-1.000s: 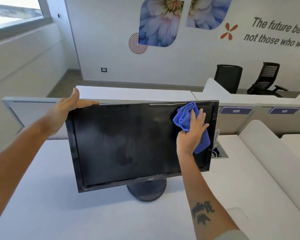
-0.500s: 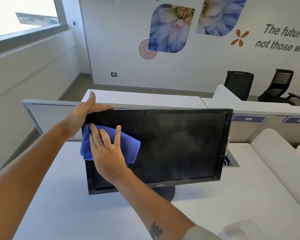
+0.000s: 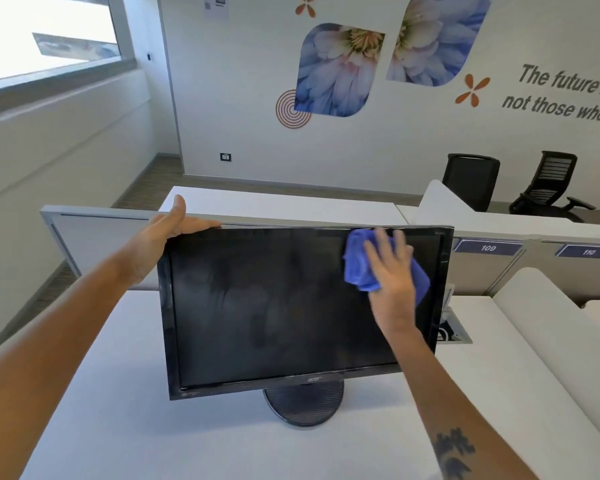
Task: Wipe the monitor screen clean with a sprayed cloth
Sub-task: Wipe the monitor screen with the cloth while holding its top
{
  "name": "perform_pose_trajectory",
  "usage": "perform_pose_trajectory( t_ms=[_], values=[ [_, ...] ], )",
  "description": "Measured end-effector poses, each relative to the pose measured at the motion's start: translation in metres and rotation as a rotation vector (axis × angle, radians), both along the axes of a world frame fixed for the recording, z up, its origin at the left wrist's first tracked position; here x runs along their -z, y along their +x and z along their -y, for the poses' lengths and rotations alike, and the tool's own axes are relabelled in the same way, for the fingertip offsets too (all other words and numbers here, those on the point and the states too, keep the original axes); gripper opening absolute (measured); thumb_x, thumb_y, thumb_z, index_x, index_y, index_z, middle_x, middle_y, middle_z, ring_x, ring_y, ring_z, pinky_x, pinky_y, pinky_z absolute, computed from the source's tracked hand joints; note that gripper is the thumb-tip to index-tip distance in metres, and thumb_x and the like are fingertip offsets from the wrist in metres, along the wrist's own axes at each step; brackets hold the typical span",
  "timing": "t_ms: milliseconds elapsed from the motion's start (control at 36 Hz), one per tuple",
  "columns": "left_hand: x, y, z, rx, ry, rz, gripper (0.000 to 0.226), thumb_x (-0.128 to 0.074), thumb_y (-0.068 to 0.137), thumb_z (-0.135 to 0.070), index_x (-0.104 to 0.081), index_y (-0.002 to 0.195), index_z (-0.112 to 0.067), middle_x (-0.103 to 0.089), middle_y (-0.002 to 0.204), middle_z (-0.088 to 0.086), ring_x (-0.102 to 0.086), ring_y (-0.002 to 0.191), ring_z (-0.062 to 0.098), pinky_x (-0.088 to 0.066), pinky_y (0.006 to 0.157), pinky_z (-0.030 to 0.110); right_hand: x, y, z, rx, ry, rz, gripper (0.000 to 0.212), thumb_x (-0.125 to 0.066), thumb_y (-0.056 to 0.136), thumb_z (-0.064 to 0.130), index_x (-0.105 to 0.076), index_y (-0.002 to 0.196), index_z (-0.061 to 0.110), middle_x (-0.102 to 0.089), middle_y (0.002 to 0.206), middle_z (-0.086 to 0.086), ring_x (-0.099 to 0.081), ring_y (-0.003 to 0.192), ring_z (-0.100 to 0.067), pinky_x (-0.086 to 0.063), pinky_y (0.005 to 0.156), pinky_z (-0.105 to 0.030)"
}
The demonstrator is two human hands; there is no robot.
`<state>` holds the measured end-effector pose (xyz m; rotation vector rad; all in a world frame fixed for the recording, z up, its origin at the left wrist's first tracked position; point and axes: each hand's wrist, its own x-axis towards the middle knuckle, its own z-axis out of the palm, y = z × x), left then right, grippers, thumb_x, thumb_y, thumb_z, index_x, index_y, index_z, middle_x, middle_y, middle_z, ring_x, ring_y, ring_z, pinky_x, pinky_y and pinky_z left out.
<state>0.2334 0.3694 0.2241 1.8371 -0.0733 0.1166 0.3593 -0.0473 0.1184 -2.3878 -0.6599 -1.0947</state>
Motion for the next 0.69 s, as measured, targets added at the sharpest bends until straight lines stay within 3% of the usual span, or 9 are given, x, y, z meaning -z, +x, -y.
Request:
perform_pose_trajectory(
  t_ms=[56, 139, 222, 306, 417, 500, 583, 639, 694],
  values=[
    [0.001, 0.001, 0.000, 0.001, 0.001, -0.004, 0.087, -0.022, 0.088, -0.100, -0.082, 0.121, -0.046, -0.076, 0.135, -0.020, -0.064, 0.128, -0.009, -0.039, 0.100, 0.001, 0.004, -0.004, 0.025, 0.122, 0.189, -0.060, 0.070, -0.073, 0.093, -0.008, -0.049, 0.156, 0.010, -0.039, 0.168, -0.010, -0.024, 0.161, -0.036, -0.033, 0.125, -0.059],
    [0.000, 0.004, 0.001, 0.006, 0.010, 0.008, 0.087, -0.023, 0.088, -0.099, -0.083, 0.120, -0.045, -0.076, 0.135, -0.019, -0.065, 0.129, -0.007, -0.037, 0.106, 0.010, 0.008, -0.011, 0.026, 0.227, 0.385, -0.151, 0.083, -0.067, 0.089, -0.021, -0.043, 0.160, 0.014, -0.033, 0.171, -0.002, -0.019, 0.163, -0.028, -0.039, 0.124, -0.053],
    [-0.001, 0.003, 0.002, 0.002, 0.015, 0.010, 0.088, -0.024, 0.085, -0.101, -0.083, 0.120, -0.045, -0.076, 0.135, -0.019, -0.065, 0.128, -0.007, -0.036, 0.107, 0.016, 0.009, -0.016, 0.006, 0.230, 0.381, -0.216, 0.097, -0.067, 0.081, -0.022, -0.033, 0.164, 0.017, -0.029, 0.173, -0.002, -0.019, 0.163, -0.026, -0.034, 0.125, -0.058],
    [0.000, 0.000, 0.001, -0.009, 0.016, 0.009, 0.088, -0.022, 0.087, -0.100, -0.082, 0.120, -0.046, -0.077, 0.135, -0.018, -0.065, 0.128, -0.006, -0.036, 0.107, 0.015, 0.015, -0.036, -0.035, 0.080, 0.355, -0.263, 0.102, -0.070, 0.070, -0.017, -0.035, 0.158, 0.021, -0.034, 0.167, -0.005, -0.029, 0.157, -0.028, -0.030, 0.126, -0.057],
    [0.001, -0.002, 0.000, -0.026, 0.007, 0.008, 0.087, -0.023, 0.089, -0.098, -0.083, 0.119, -0.045, -0.078, 0.132, -0.017, -0.065, 0.128, -0.008, -0.042, 0.102, 0.005, 0.060, -0.084, -0.108, -0.241, 0.072, -0.214, 0.069, -0.059, 0.081, -0.011, -0.052, 0.149, -0.005, -0.043, 0.161, -0.020, -0.027, 0.157, -0.039, -0.018, 0.128, -0.058],
    [0.001, -0.001, 0.000, -0.023, 0.000, 0.004, 0.087, -0.023, 0.091, -0.094, -0.084, 0.120, -0.039, -0.079, 0.132, -0.015, -0.067, 0.126, -0.007, -0.043, 0.096, -0.002, 0.093, -0.111, -0.135, -0.466, -0.259, -0.190, 0.058, -0.051, 0.091, -0.006, -0.055, 0.148, 0.001, -0.048, 0.161, -0.014, -0.029, 0.156, -0.035, -0.021, 0.125, -0.054],
    [0.003, 0.001, -0.003, -0.016, 0.013, -0.009, 0.088, -0.018, 0.096, -0.087, -0.083, 0.125, -0.034, -0.077, 0.136, -0.014, -0.065, 0.131, -0.003, -0.040, 0.106, 0.011, 0.112, -0.116, -0.132, -0.519, -0.644, -0.013, 0.054, -0.051, 0.103, 0.016, -0.048, 0.156, 0.012, -0.040, 0.168, -0.004, -0.027, 0.158, -0.029, -0.016, 0.131, -0.045],
    [0.005, 0.002, -0.004, -0.020, 0.022, -0.004, 0.086, -0.015, 0.103, -0.080, -0.081, 0.128, -0.031, -0.077, 0.136, -0.013, -0.065, 0.132, -0.001, -0.038, 0.110, 0.016, 0.107, -0.108, -0.124, -0.514, -0.767, 0.056, 0.052, -0.044, 0.108, 0.020, -0.041, 0.160, 0.017, -0.033, 0.171, 0.001, -0.022, 0.160, -0.027, -0.004, 0.134, -0.042],
    [0.005, 0.002, -0.004, -0.021, 0.029, 0.004, 0.084, -0.014, 0.105, -0.075, -0.081, 0.129, -0.029, -0.077, 0.137, -0.012, -0.065, 0.133, 0.001, -0.038, 0.113, 0.020, 0.093, -0.093, -0.114, -0.538, -0.768, 0.070, 0.049, -0.028, 0.111, 0.012, -0.041, 0.157, 0.020, -0.029, 0.170, 0.003, -0.019, 0.160, -0.029, -0.003, 0.134, -0.042]
  ],
)
